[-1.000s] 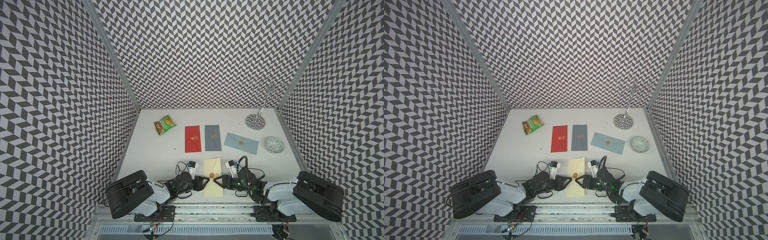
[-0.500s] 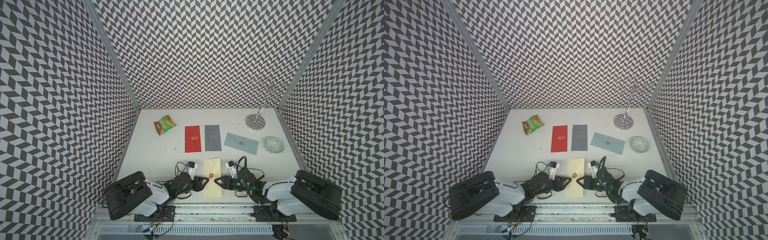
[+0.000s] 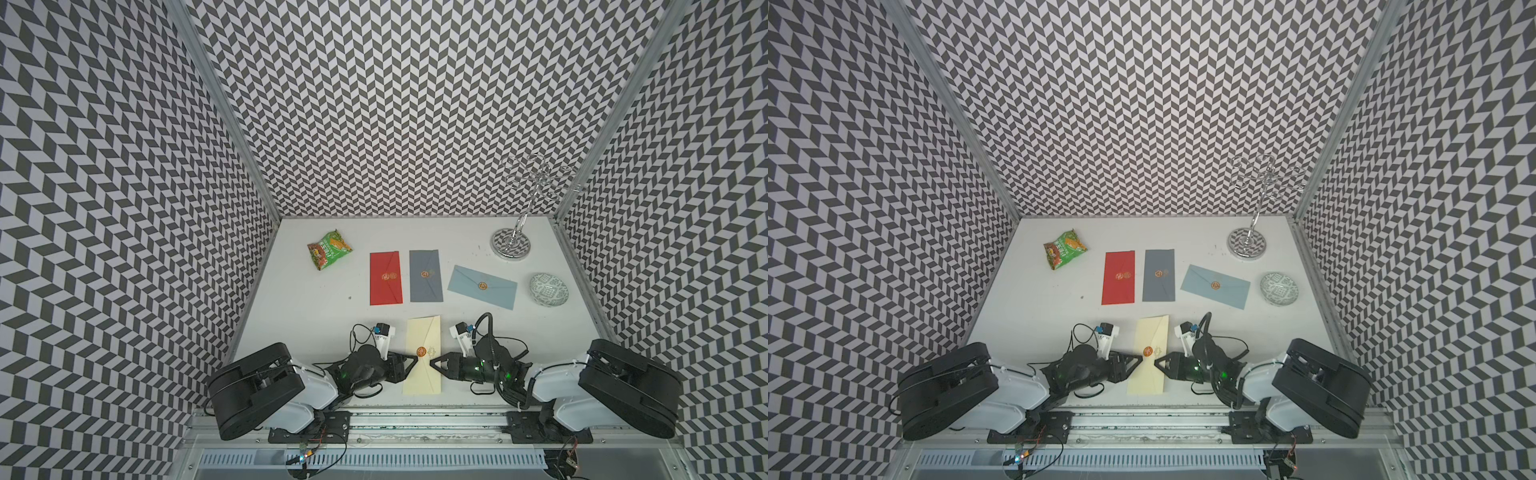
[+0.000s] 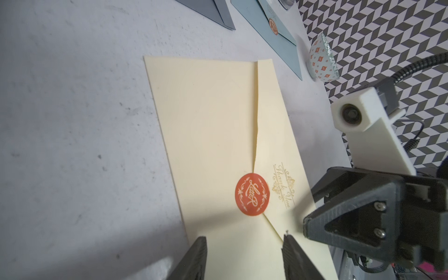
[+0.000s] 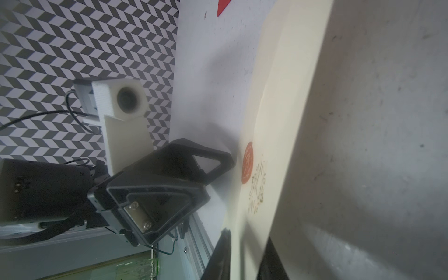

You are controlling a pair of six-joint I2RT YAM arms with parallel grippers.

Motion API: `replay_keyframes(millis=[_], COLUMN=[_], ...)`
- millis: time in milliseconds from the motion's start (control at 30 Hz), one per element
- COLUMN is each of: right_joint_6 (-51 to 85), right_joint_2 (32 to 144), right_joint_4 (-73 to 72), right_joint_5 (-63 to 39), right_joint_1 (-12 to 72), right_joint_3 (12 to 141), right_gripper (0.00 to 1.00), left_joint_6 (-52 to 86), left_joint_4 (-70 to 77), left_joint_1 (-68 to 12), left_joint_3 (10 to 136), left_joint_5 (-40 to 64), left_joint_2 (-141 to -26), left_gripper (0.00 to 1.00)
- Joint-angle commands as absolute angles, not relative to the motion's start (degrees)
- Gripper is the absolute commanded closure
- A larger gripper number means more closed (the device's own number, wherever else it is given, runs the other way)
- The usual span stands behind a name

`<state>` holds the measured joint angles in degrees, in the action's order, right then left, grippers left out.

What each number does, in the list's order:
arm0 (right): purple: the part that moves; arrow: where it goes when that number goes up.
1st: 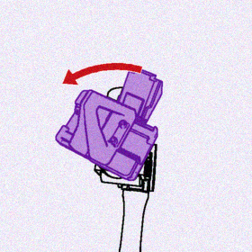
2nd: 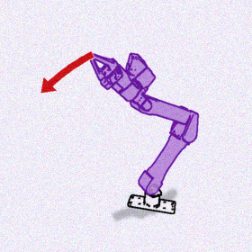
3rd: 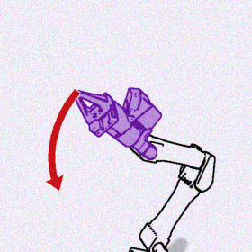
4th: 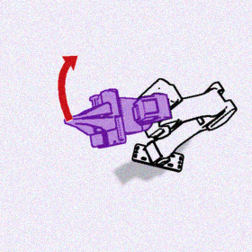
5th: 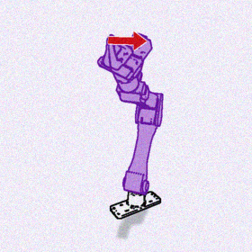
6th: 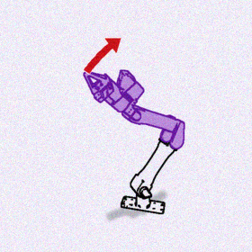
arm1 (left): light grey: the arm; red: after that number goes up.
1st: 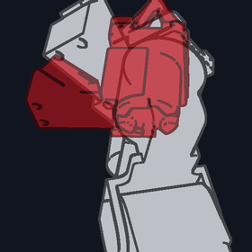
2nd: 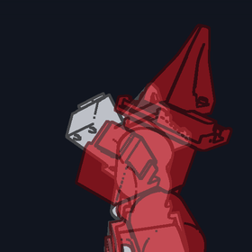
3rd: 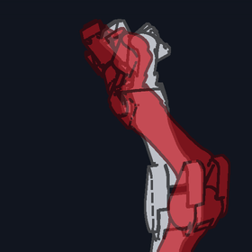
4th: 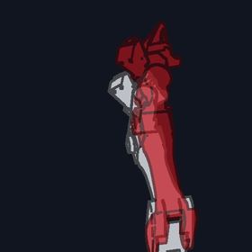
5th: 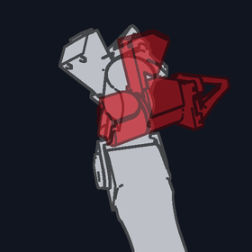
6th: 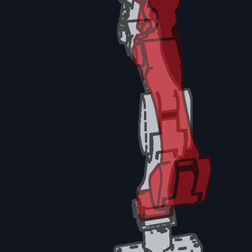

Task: Open the envelope
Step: Pick up the envelope from the center of the board.

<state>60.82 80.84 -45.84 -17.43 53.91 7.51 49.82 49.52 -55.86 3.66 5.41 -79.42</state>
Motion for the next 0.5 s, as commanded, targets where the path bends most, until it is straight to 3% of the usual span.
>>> replay_keyframes(millis=[0, 200, 467], right_joint_6=[61.1, 60.4, 59.5], right_joint_2=[80.3, 78.9, 75.7], right_joint_4=[-49.3, -47.9, -46.3], right_joint_5=[-17.0, -16.2, -15.4], right_joint_1=[54.4, 54.4, 54.4], right_joint_3=[6.8, 6.1, 5.6], right_gripper=[0.83, 0.95, 0.98], left_joint_6=[49.4, 49.3, 49.6], left_joint_4=[50.7, 50.1, 48.5], left_joint_1=[-56.2, -56.2, -56.2], left_joint_3=[2.7, 1.7, 0.1], left_joint_5=[5.1, 3.9, 2.3], left_joint_2=[-77.8, -74.7, -69.3], left_gripper=[0.47, 0.46, 0.46])
